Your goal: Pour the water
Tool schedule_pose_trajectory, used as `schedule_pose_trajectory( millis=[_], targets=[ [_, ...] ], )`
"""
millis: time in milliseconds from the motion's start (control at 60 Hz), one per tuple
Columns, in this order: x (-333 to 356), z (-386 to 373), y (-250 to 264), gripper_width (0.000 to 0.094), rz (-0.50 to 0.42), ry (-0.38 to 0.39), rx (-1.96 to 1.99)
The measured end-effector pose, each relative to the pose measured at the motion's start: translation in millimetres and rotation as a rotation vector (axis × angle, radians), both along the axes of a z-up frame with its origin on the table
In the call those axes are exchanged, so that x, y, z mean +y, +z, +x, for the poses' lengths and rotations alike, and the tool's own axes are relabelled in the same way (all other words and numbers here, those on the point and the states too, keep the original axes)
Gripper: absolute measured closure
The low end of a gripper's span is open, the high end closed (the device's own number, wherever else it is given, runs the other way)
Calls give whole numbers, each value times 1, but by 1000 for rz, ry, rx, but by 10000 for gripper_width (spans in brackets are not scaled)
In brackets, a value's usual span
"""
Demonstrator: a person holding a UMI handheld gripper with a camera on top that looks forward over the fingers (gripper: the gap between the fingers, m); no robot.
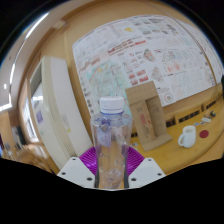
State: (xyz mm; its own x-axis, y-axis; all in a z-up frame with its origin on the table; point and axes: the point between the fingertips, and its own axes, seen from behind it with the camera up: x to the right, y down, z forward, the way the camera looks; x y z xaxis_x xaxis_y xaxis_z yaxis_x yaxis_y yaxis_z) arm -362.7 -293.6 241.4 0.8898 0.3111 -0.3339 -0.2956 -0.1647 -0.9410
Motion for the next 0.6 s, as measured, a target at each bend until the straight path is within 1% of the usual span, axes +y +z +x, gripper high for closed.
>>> schedule_pose_trajectory(
  millis=[67, 133, 217, 300, 367, 383, 433, 517, 600],
  targets=[
    [30, 11, 47, 614, 40, 55, 152],
    [62, 22, 89, 613, 53, 137, 353],
    [103, 51, 124, 612, 32, 194, 633],
    [147, 98, 139, 615, -5, 234, 923],
    [180, 135, 136, 614, -36, 240, 1154],
    [181, 140, 133, 615, -45, 230, 1209],
    [208, 167, 120, 615, -65, 231, 1381],
    [234, 205, 86, 617, -107, 199, 1628],
    [248, 224, 45, 615, -157, 165, 1813]
  ],
)
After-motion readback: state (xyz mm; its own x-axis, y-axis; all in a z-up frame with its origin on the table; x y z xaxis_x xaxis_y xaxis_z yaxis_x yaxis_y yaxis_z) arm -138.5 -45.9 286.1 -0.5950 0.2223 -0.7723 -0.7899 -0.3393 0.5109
